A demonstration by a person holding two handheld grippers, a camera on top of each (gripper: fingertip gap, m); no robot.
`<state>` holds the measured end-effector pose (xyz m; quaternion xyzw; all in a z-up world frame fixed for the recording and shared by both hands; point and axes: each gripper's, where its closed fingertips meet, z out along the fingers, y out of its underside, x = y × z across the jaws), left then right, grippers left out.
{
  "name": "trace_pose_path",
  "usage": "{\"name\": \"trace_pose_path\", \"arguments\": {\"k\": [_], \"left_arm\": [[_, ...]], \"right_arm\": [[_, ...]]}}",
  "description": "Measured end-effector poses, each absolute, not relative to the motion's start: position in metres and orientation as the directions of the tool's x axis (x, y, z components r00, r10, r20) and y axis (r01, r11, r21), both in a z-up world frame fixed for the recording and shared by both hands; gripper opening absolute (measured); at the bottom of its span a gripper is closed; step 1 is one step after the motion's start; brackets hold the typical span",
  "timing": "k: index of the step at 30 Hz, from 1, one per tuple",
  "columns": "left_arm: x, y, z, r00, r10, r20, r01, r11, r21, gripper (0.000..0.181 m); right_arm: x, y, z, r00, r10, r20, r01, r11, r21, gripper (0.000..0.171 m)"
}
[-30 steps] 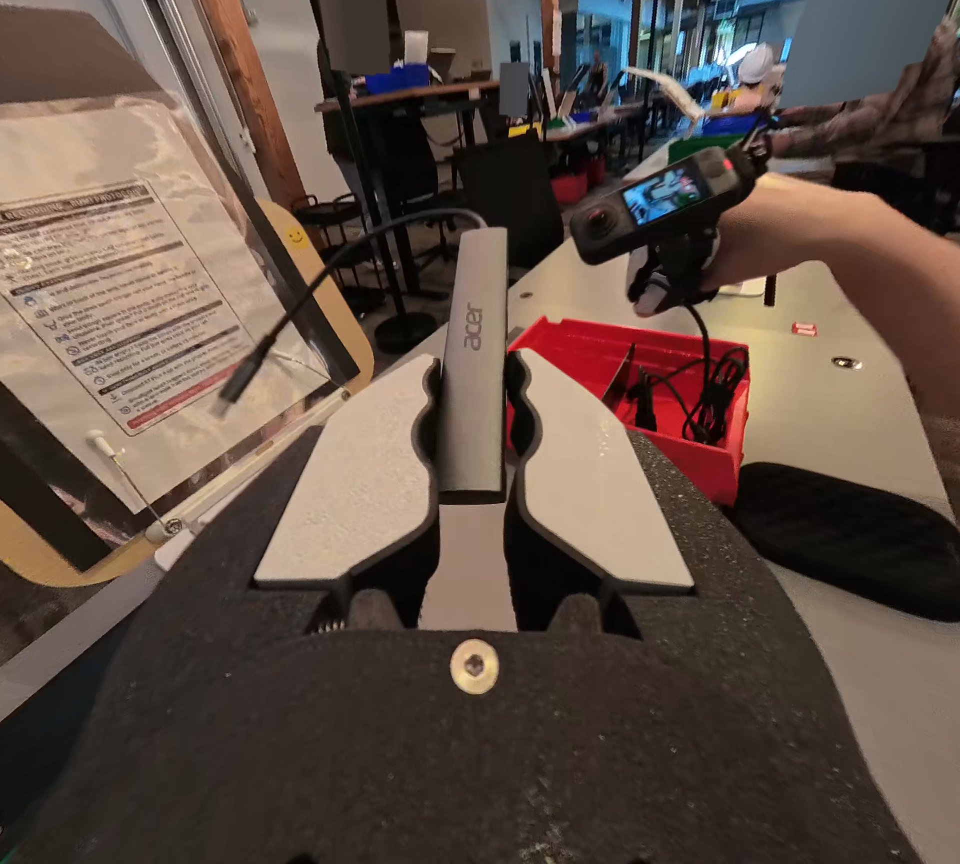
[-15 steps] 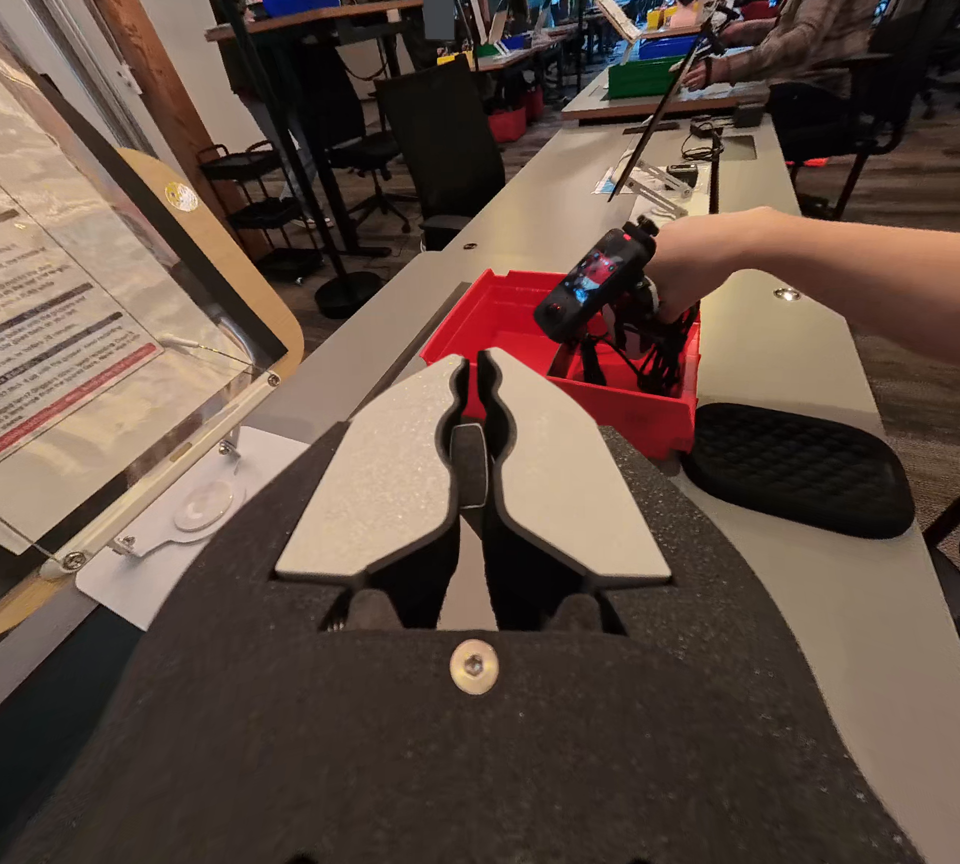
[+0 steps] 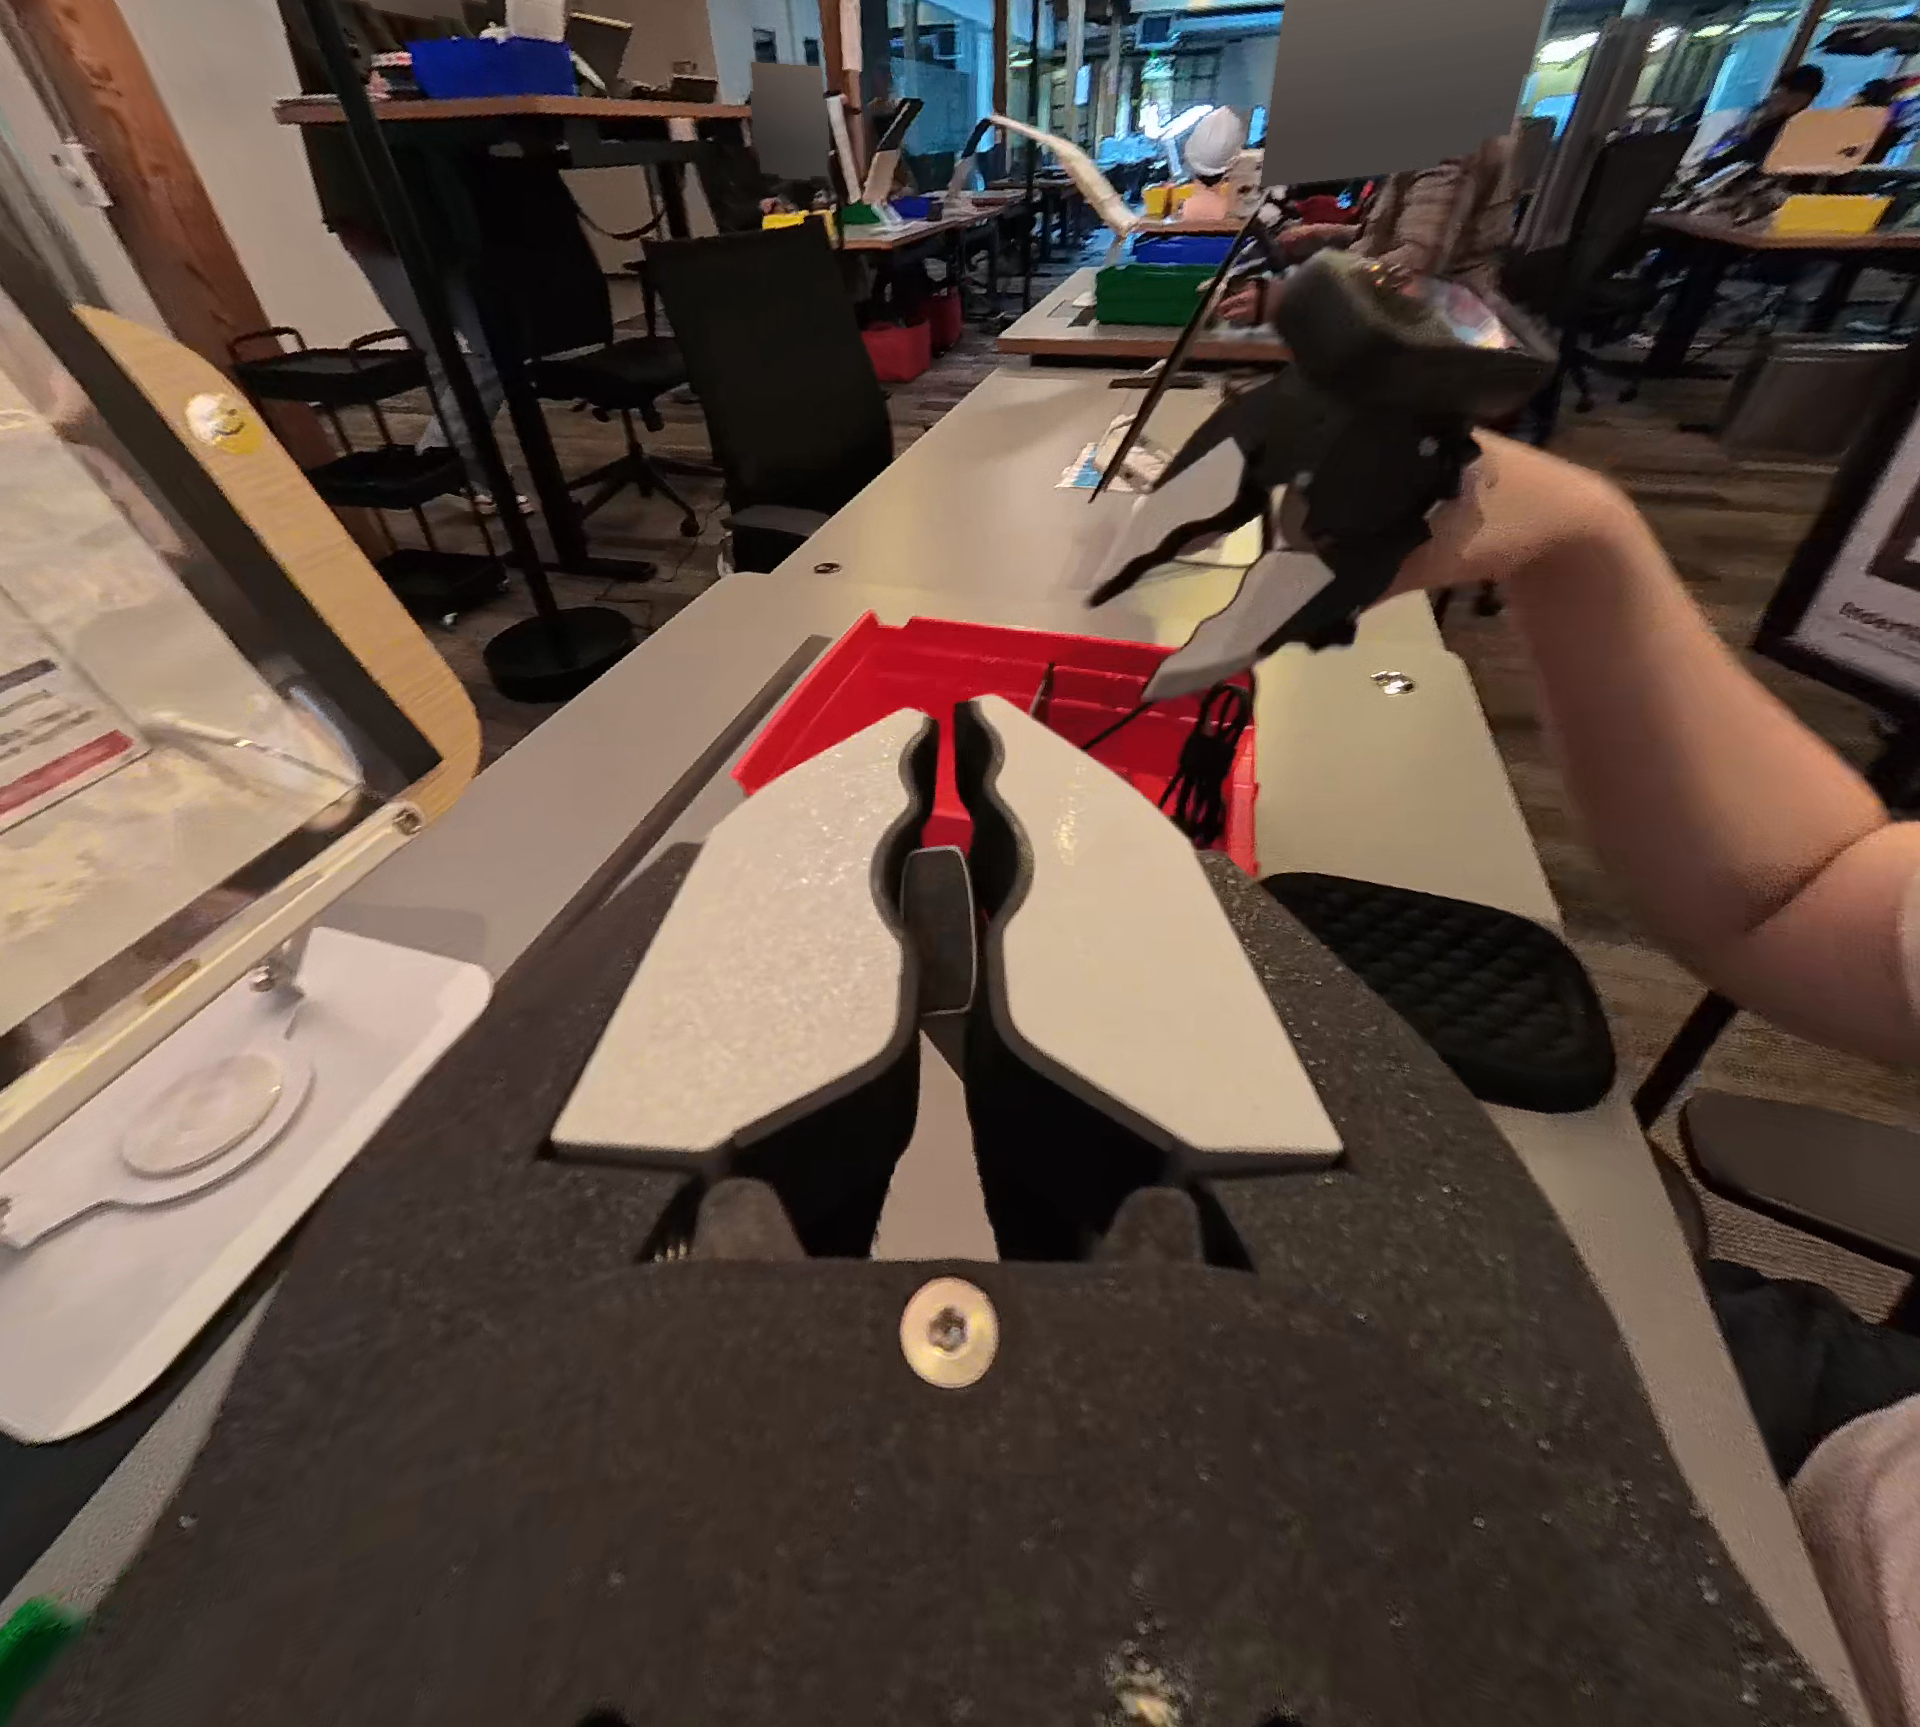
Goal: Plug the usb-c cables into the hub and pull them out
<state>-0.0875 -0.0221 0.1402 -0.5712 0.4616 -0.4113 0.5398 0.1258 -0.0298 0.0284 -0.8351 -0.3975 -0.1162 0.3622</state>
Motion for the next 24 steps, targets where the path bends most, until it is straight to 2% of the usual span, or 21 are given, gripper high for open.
{"name": "trace_pose_path", "arguments": {"k": [1,3,4,7,9,10,11,13,14,18,20,24], "left_arm": [[-0.085,-0.027,0.142,0.207,-0.978,-0.02,-0.07,0.006,-0.998,0.003],[-0.079,-0.039,0.144,0.141,-0.99,-0.005,-0.058,-0.003,-0.998,0.002],[-0.076,-0.044,0.144,0.12,-0.993,-0.001,-0.054,-0.005,-0.999,0.002],[-0.07,-0.051,0.142,0.09,-0.996,-0.009,-0.066,0.003,-0.998,0.003],[-0.069,-0.055,0.144,0.067,-0.998,-0.005,-0.047,0.002,-0.999,0.003],[-0.07,-0.057,0.145,0.05,-0.999,-0.007,-0.038,0.005,-0.999,0.005],[-0.072,-0.059,0.148,0.04,-0.999,0.005,-0.027,-0.006,-1.0,0.015],[-0.081,-0.054,0.152,0.065,-0.997,0.04,-0.026,-0.042,-0.999,0.057],[-0.088,-0.048,0.152,0.099,-0.994,0.045,-0.037,-0.049,-0.998,0.067],[-0.121,-0.032,0.16,0.225,-0.974,0.02,-0.026,-0.027,-0.999,0.064],[-0.131,-0.031,0.166,0.244,-0.97,0.014,-0.004,-0.016,-1.0,0.06],[-0.133,-0.032,0.165,0.256,-0.967,0.002,-0.025,-0.008,-1.0,0.058]], "right_arm": [[0.081,-0.027,0.042,0.621,0.63,0.466,0.737,-0.267,-0.622,0.052],[-0.015,-0.038,0.067,0.508,0.771,0.384,0.564,0.039,-0.825,0.052],[-0.05,-0.046,0.075,0.454,0.827,0.331,0.446,0.112,-0.888,0.052],[-0.104,-0.039,0.075,0.38,0.899,0.218,0.313,0.097,-0.945,0.052],[-0.12,-0.044,0.068,0.249,0.954,0.168,0.32,0.083,-0.944,0.016],[-0.121,-0.046,0.069,0.205,0.969,0.137,0.308,0.069,-0.949,0.013],[-0.118,-0.042,0.07,0.205,0.97,0.129,0.317,0.059,-0.947,0.011],[-0.098,-0.025,0.075,0.288,0.929,0.23,0.395,0.104,-0.913,0.011],[-0.082,-0.016,0.08,0.323,0.899,0.295,0.442,0.132,-0.887,0.011],[0.006,0.018,0.099,0.321,0.799,0.508,0.68,0.179,-0.711,0.011],[0.059,0.042,0.104,0.331,0.751,0.571,0.772,0.132,-0.622,0.011],[0.137,0.063,0.065,0.31,0.829,0.466,0.878,-0.062,-0.474,0.011]]}}
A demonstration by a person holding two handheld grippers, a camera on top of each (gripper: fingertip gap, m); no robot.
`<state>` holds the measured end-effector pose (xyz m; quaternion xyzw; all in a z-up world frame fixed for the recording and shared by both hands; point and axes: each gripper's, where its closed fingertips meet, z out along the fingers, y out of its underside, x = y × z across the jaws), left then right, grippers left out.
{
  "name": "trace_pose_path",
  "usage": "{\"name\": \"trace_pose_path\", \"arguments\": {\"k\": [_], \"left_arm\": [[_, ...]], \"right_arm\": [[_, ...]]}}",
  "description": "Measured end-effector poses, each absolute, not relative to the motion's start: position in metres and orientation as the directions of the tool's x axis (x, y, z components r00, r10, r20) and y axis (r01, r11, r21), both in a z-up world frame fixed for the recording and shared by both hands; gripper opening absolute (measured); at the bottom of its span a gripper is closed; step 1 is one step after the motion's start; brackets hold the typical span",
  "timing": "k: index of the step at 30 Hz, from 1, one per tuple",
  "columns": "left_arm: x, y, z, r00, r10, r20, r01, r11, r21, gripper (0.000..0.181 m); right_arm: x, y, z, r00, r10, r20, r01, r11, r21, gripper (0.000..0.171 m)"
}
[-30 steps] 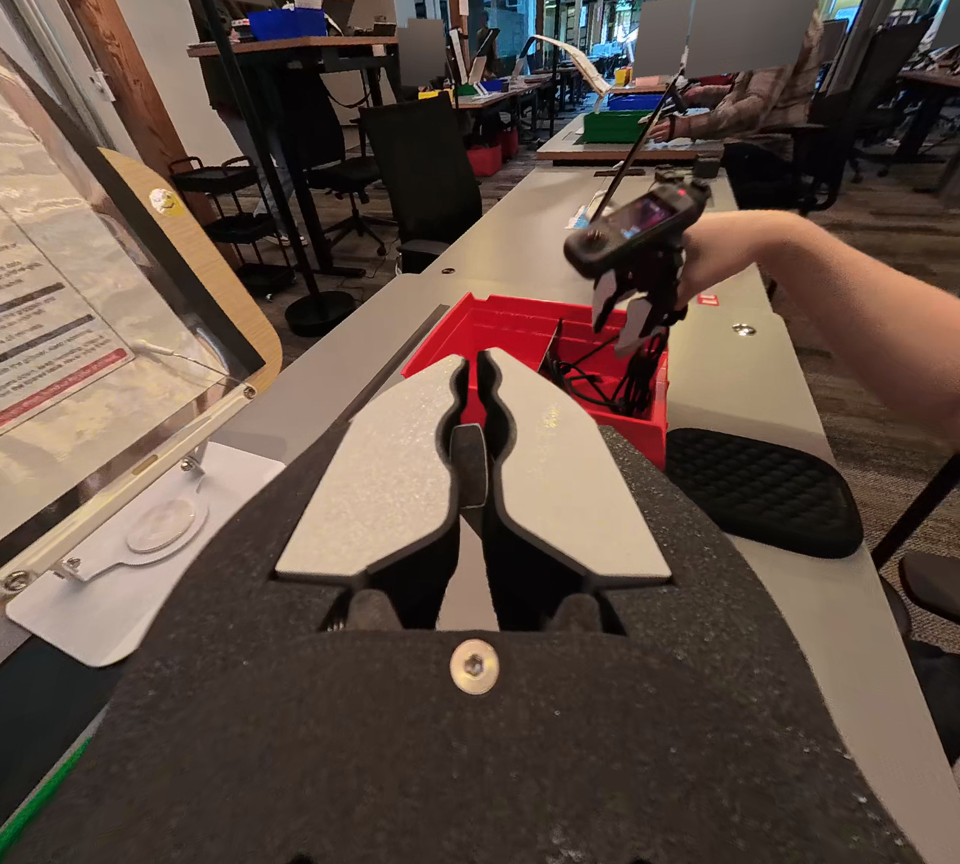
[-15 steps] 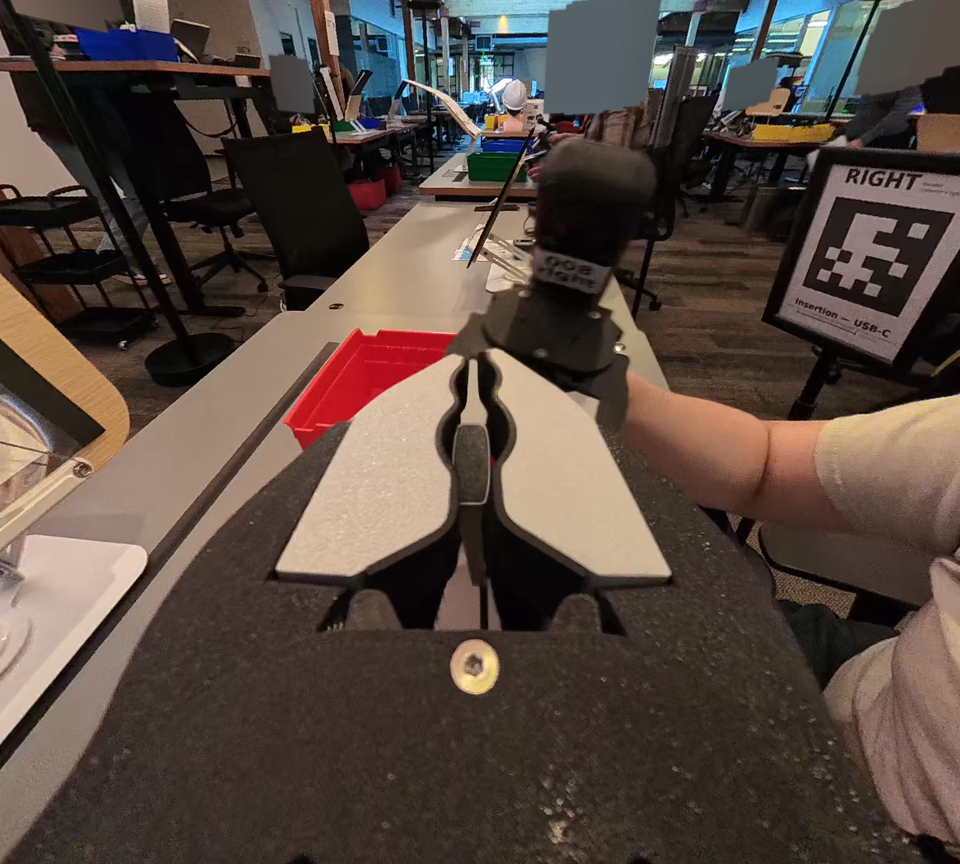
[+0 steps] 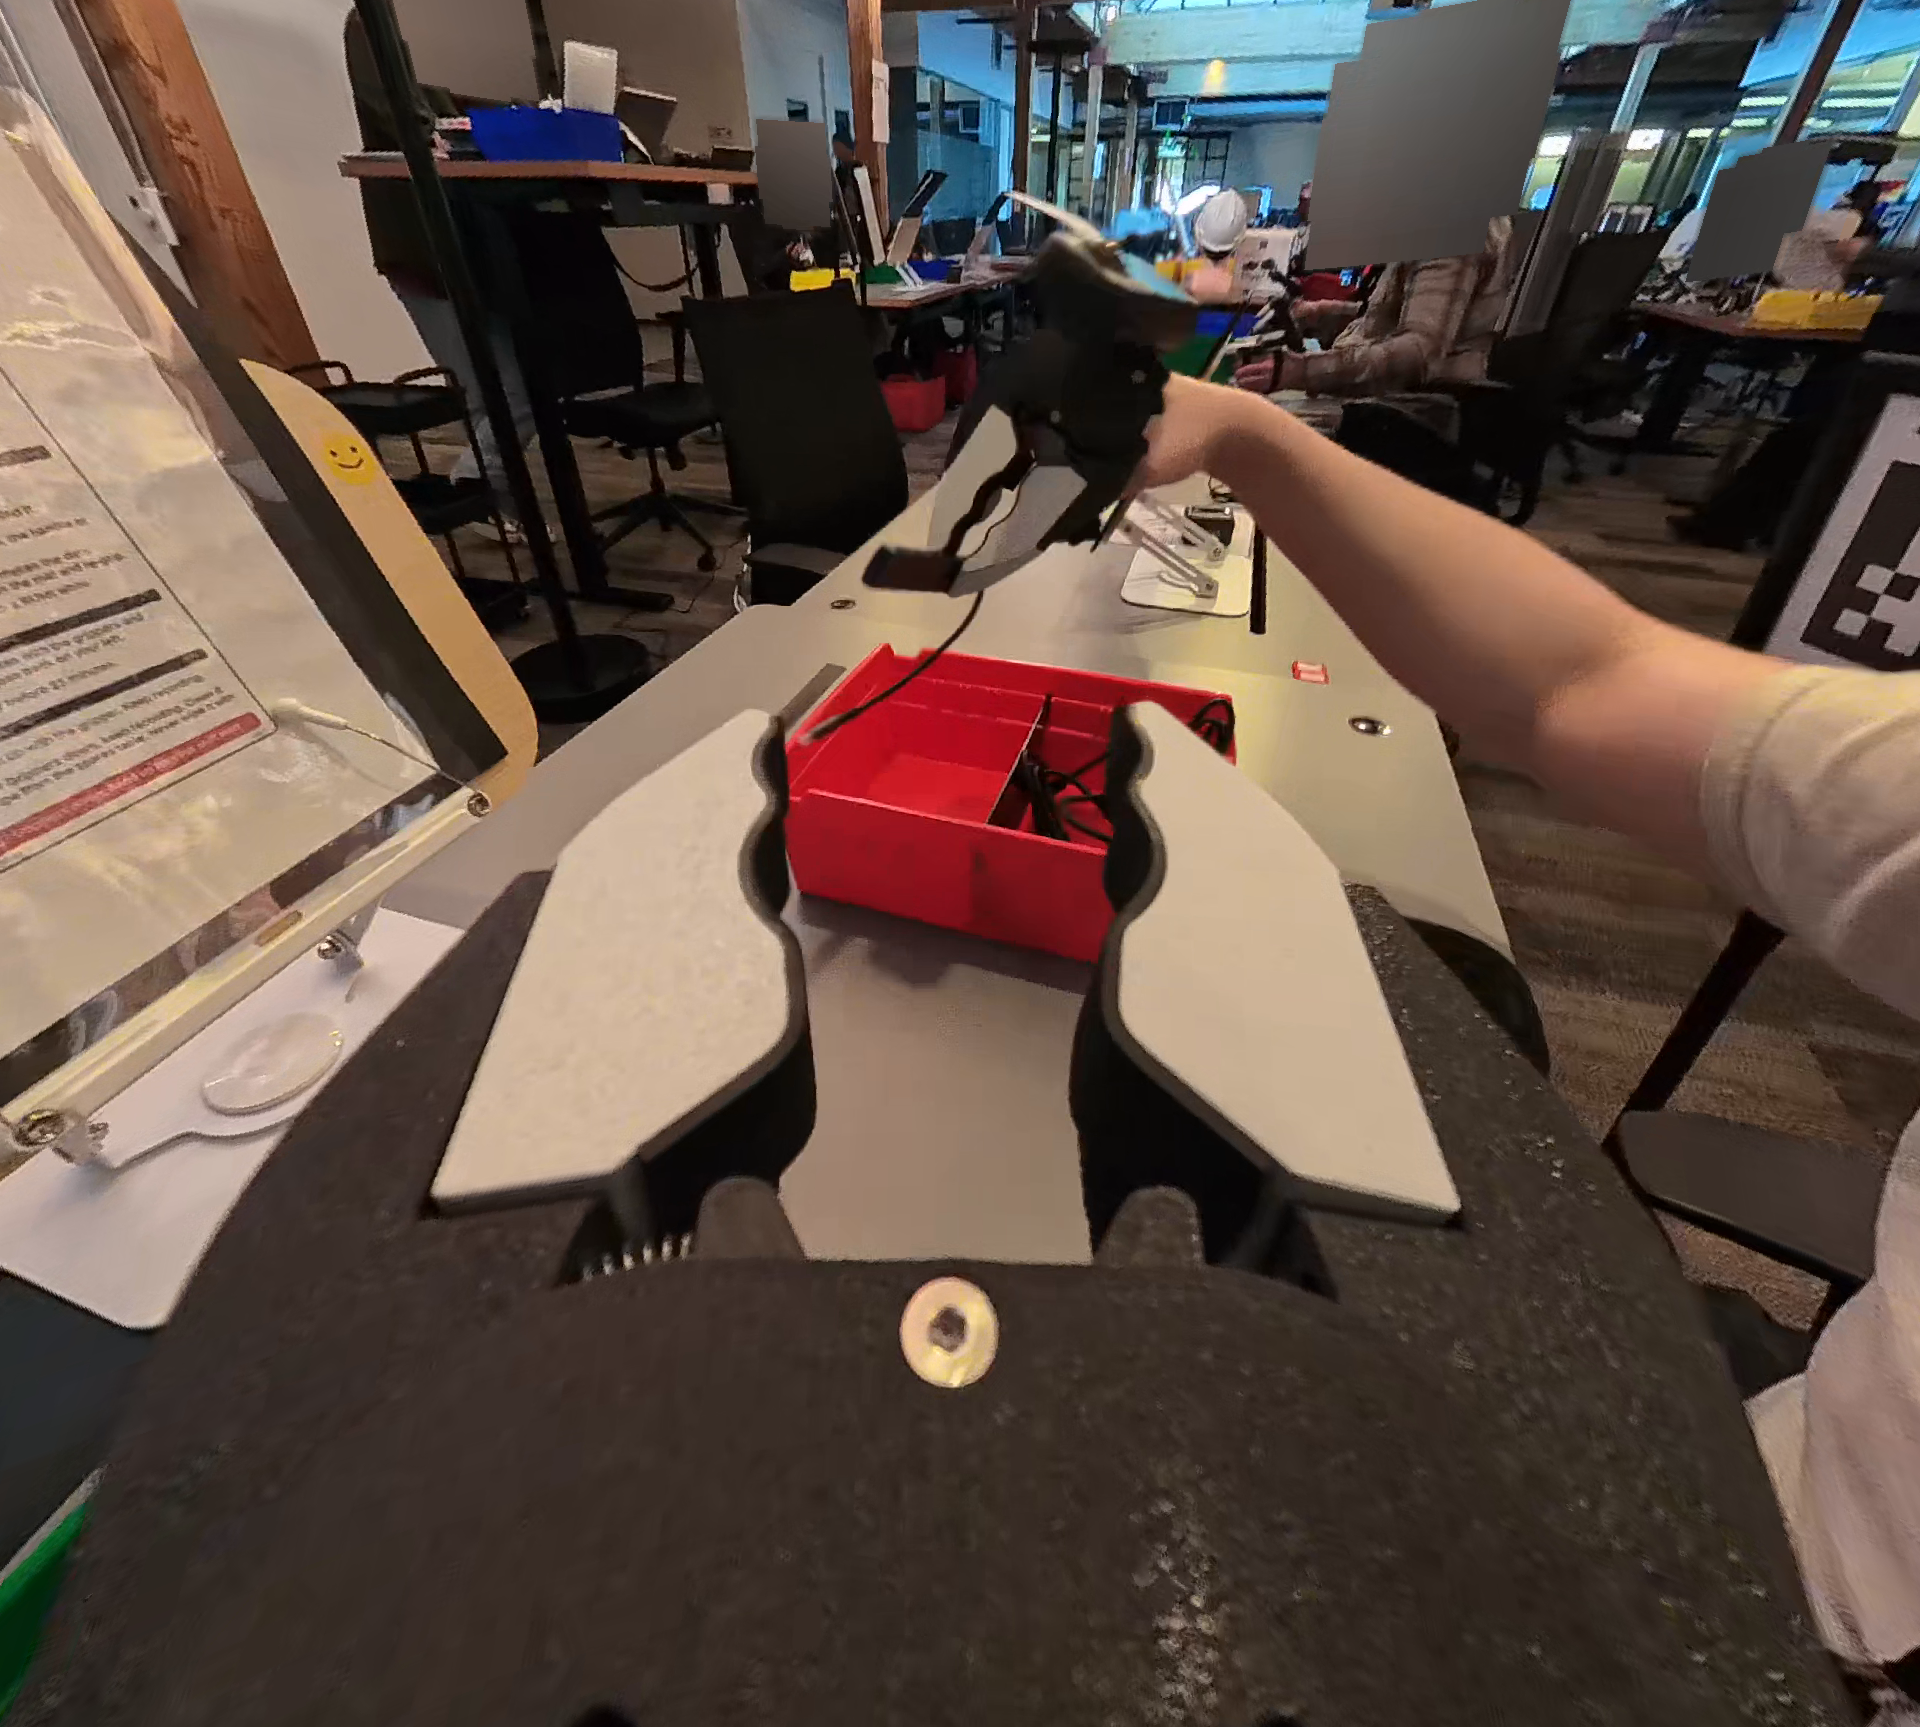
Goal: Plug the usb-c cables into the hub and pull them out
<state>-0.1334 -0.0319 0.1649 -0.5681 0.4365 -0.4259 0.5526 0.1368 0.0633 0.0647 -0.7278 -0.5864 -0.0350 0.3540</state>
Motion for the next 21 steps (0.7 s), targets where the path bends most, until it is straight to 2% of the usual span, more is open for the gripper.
{"name": "trace_pose_path", "arguments": {"k": [3,7,10,13,16,18,21], "left_arm": [[-0.125,-0.03,0.155,0.257,-0.966,-0.005,-0.08,-0.016,-0.997,0.058],[-0.112,-0.031,0.142,0.246,-0.969,-0.017,-0.147,-0.02,-0.989,0.058],[-0.106,-0.03,0.136,0.248,-0.968,-0.031,-0.179,-0.015,-0.984,0.058],[-0.106,-0.029,0.135,0.26,-0.965,-0.031,-0.188,-0.019,-0.982,0.06],[-0.116,-0.022,0.137,0.303,-0.952,-0.038,-0.191,-0.021,-0.981,0.063],[-0.131,-0.013,0.14,0.371,-0.927,-0.049,-0.193,-0.025,-0.981,0.063],[-0.172,0.013,0.135,0.547,-0.832,-0.092,-0.246,-0.055,-0.968,0.063]], "right_arm": [[0.167,0.065,0.014,0.338,0.899,0.28,0.894,-0.213,-0.395,0.011],[0.185,0.075,-0.053,0.367,0.919,0.142,0.904,-0.317,-0.289,0.011],[0.198,0.088,-0.094,0.406,0.907,0.114,0.904,-0.381,-0.193,0.012],[0.213,0.098,-0.111,0.471,0.874,0.123,0.88,-0.454,-0.143,0.017],[0.218,0.104,-0.094,0.511,0.843,0.164,0.854,-0.477,-0.209,0.021],[0.215,0.112,-0.06,0.546,0.8,0.25,0.825,-0.461,-0.328,0.03],[0.198,0.106,-0.001,0.612,0.71,0.347,0.765,-0.421,-0.488,0.03]]}}
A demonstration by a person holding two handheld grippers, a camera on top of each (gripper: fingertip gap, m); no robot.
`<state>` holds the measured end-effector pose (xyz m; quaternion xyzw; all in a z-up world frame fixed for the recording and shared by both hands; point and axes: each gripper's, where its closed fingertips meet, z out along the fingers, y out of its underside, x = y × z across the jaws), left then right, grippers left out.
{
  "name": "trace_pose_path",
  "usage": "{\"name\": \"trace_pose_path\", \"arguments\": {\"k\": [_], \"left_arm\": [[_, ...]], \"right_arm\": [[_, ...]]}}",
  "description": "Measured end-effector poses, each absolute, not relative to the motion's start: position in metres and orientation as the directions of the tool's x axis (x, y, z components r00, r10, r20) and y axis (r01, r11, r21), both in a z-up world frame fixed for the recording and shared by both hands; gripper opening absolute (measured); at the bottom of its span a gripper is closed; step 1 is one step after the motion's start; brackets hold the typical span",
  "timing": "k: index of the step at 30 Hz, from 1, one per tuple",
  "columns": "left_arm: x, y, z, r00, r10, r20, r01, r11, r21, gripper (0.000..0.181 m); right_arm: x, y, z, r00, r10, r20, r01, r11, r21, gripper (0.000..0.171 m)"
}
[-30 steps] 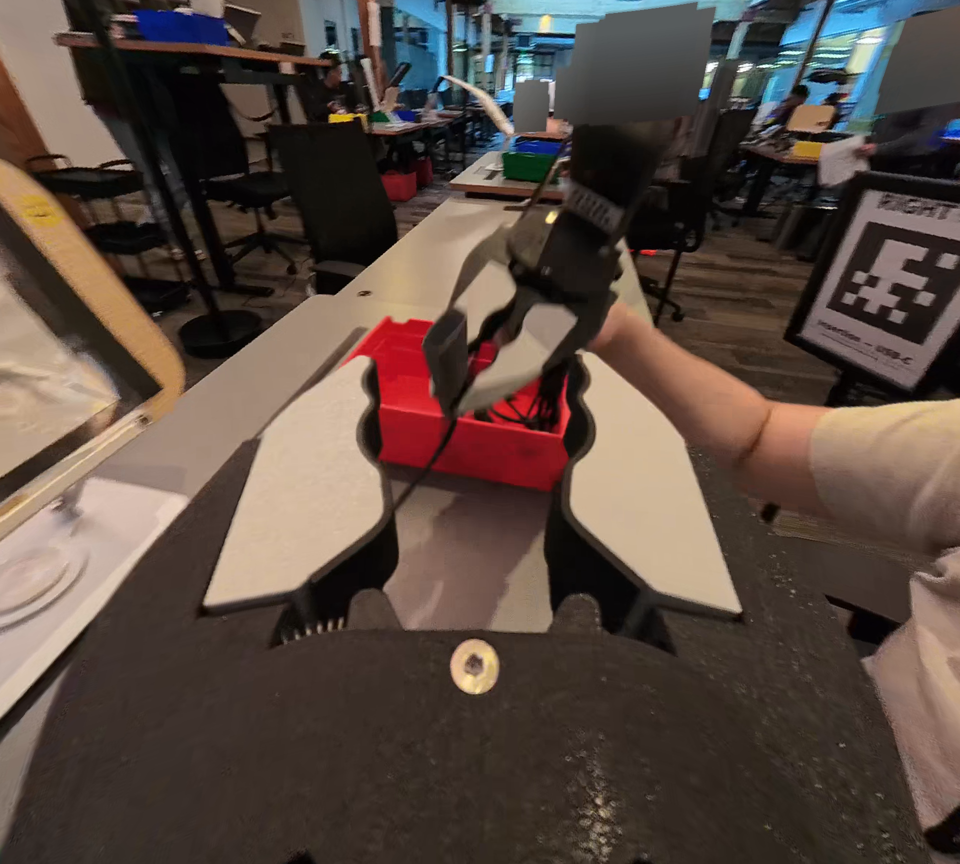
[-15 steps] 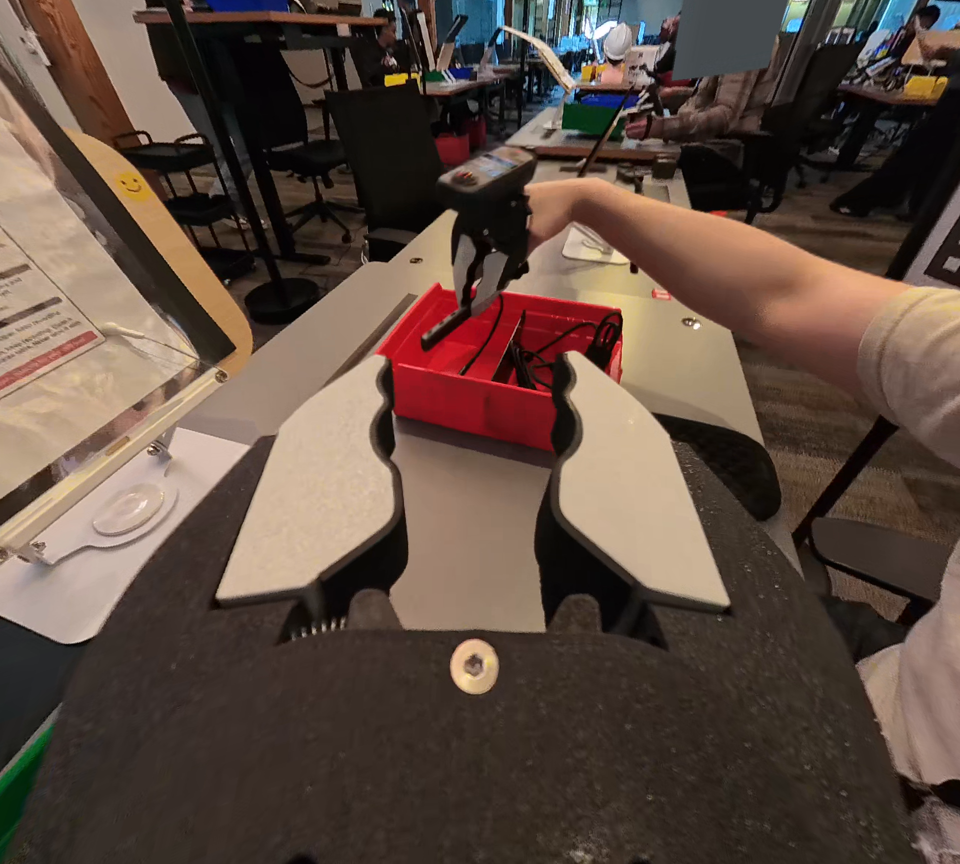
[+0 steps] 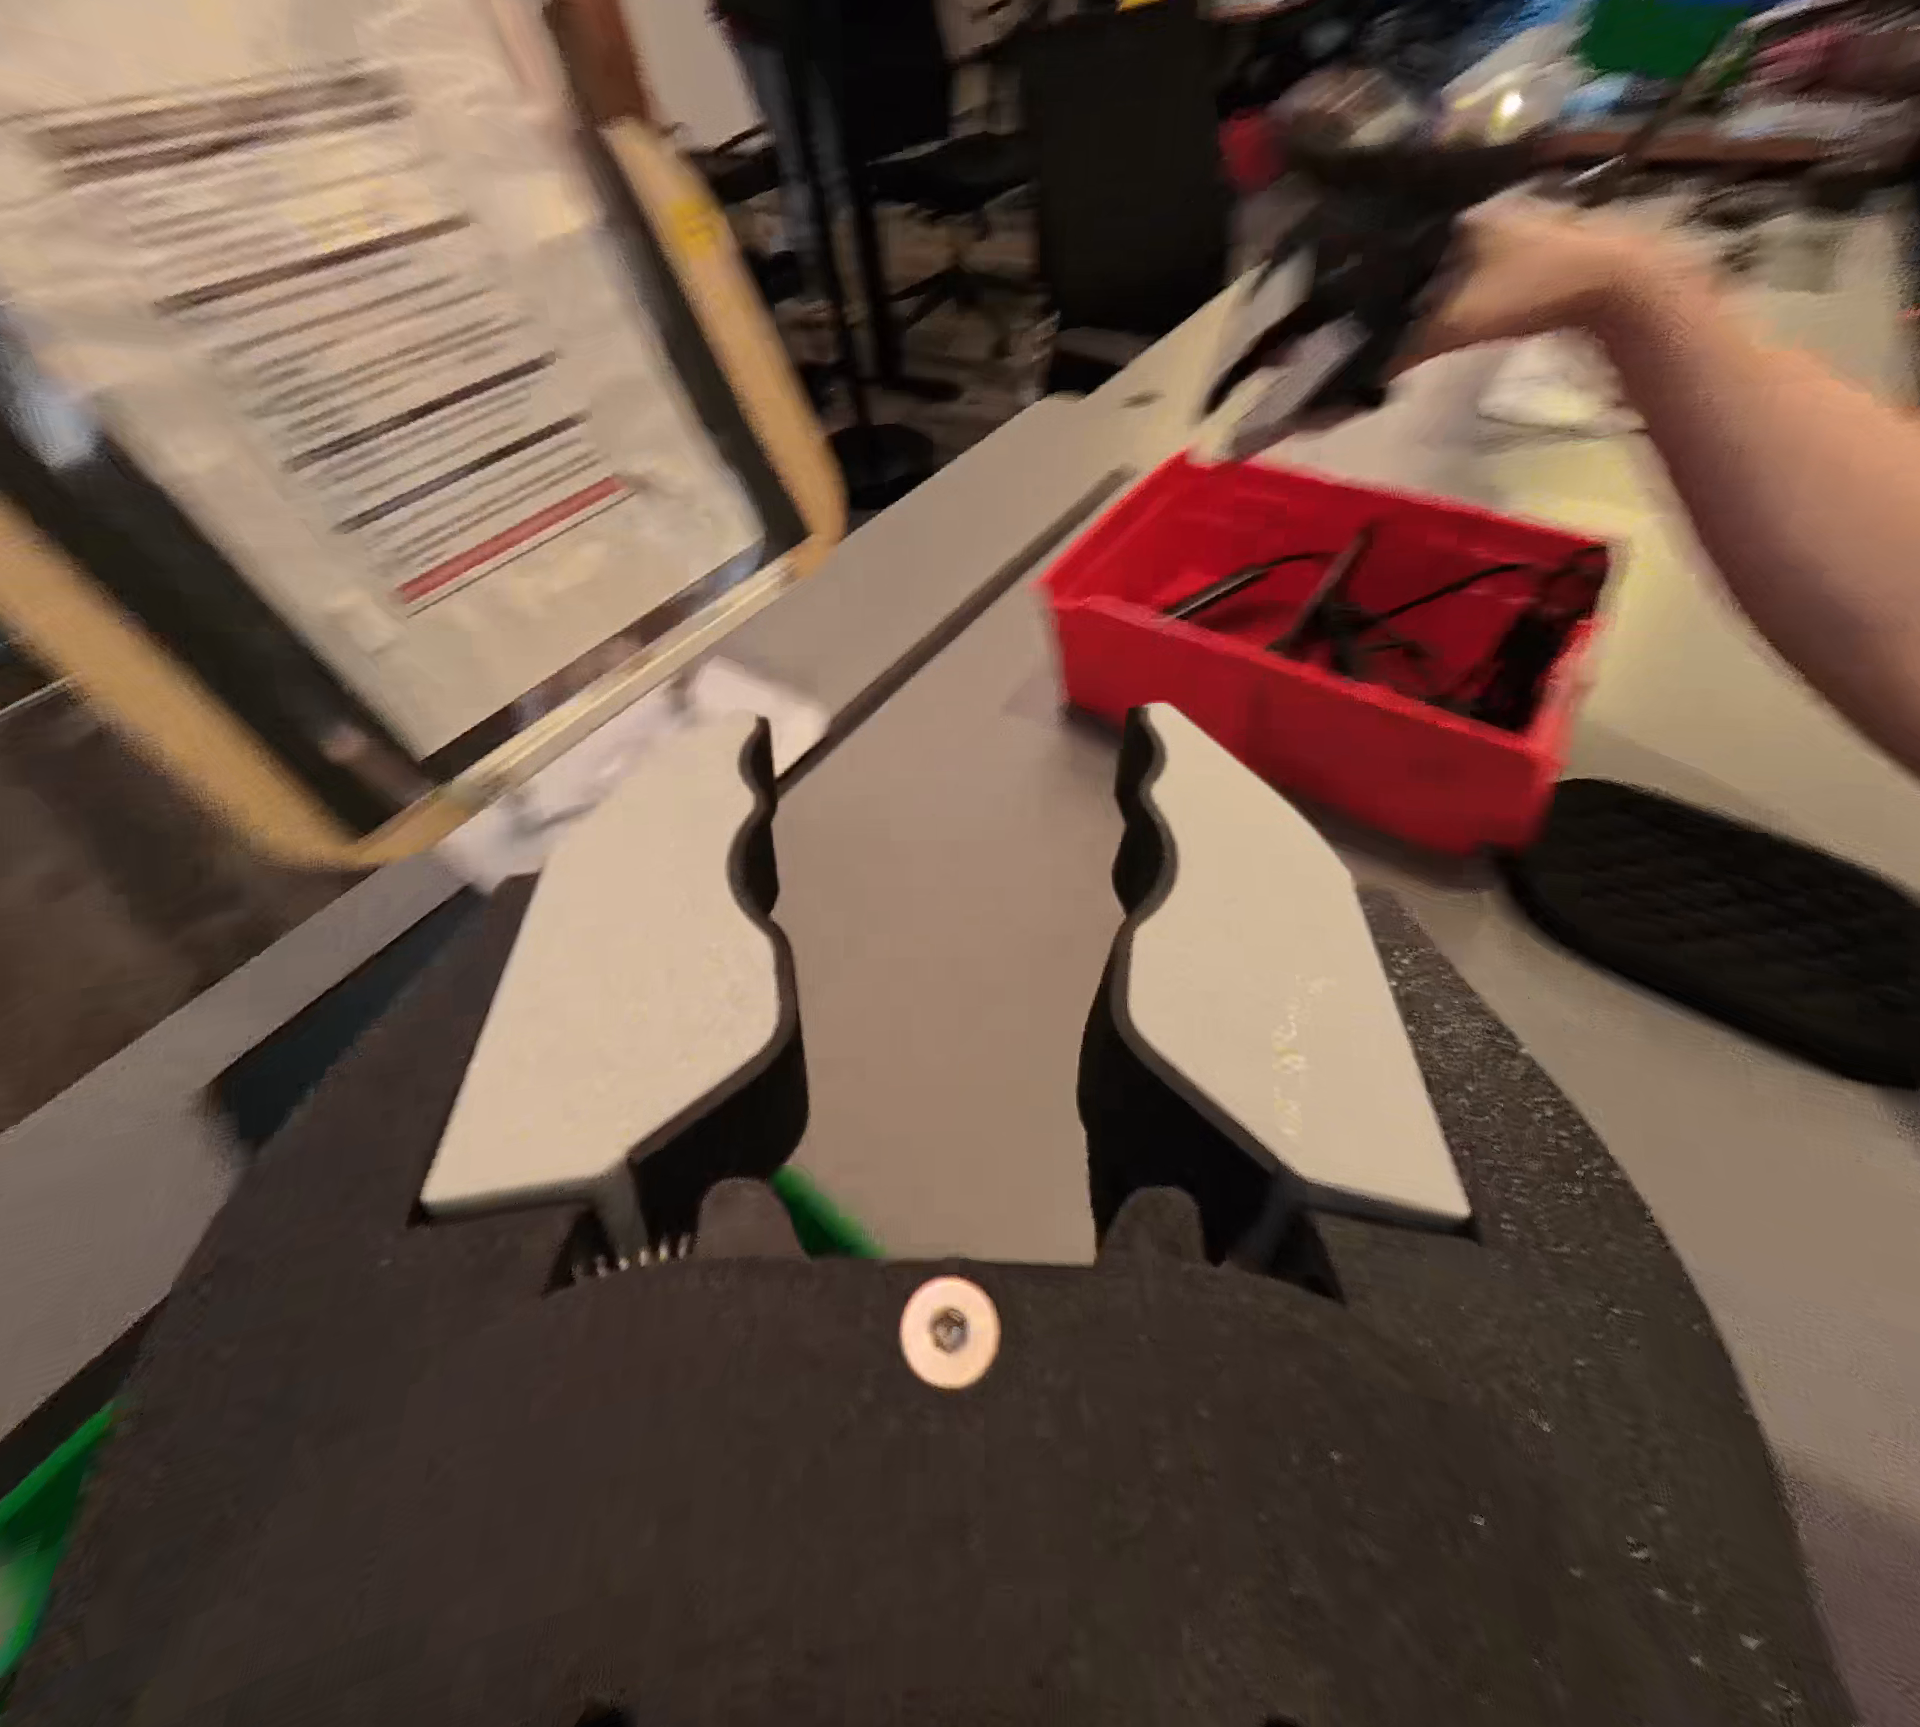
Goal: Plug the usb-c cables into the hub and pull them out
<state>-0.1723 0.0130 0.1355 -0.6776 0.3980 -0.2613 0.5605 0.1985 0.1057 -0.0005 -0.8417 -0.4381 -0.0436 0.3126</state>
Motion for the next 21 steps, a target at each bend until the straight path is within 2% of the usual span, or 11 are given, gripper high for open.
{"name": "trace_pose_path", "arguments": {"k": [4,6,9,12,14,15,18,21], "left_arm": [[-0.265,0.05,0.097,0.784,-0.577,-0.229,-0.433,-0.244,-0.868,0.059],[-0.302,0.058,0.074,0.81,-0.513,-0.285,-0.496,-0.34,-0.799,0.055],[-0.329,0.066,0.046,0.806,-0.498,-0.32,-0.544,-0.408,-0.734,0.049],[-0.337,0.07,0.023,0.852,-0.492,-0.177,-0.458,-0.54,-0.706,0.047],[-0.332,0.07,0.017,0.842,-0.527,-0.116,-0.446,-0.56,-0.698,0.041],[-0.334,0.07,0.015,0.832,-0.537,-0.139,-0.471,-0.551,-0.689,0.037],[-0.354,0.076,0.013,0.779,-0.501,-0.377,-0.612,-0.48,-0.628,0.039],[-0.351,0.078,0.007,0.689,-0.565,-0.454,-0.709,-0.398,-0.582,0.039]], "right_arm": [[0.127,0.069,0.08,0.619,0.632,0.467,0.68,-0.134,-0.72,0.04],[0.097,0.051,0.103,0.627,0.611,0.483,0.624,-0.024,-0.781,0.042],[0.073,0.038,0.107,0.661,0.61,0.437,0.541,0.017,-0.841,0.045],[0.07,0.042,0.096,0.645,0.634,0.427,0.546,0.009,-0.838,0.045],[0.082,0.053,0.089,0.669,0.605,0.432,0.564,-0.034,-0.825,0.048],[0.085,0.055,0.086,0.66,0.608,0.442,0.574,-0.028,-0.818,0.048],[0.089,0.059,0.076,0.636,0.613,0.469,0.602,-0.013,-0.799,0.048],[0.09,0.061,0.075,0.63,0.621,0.466,0.595,0.0,-0.804,0.048]]}}
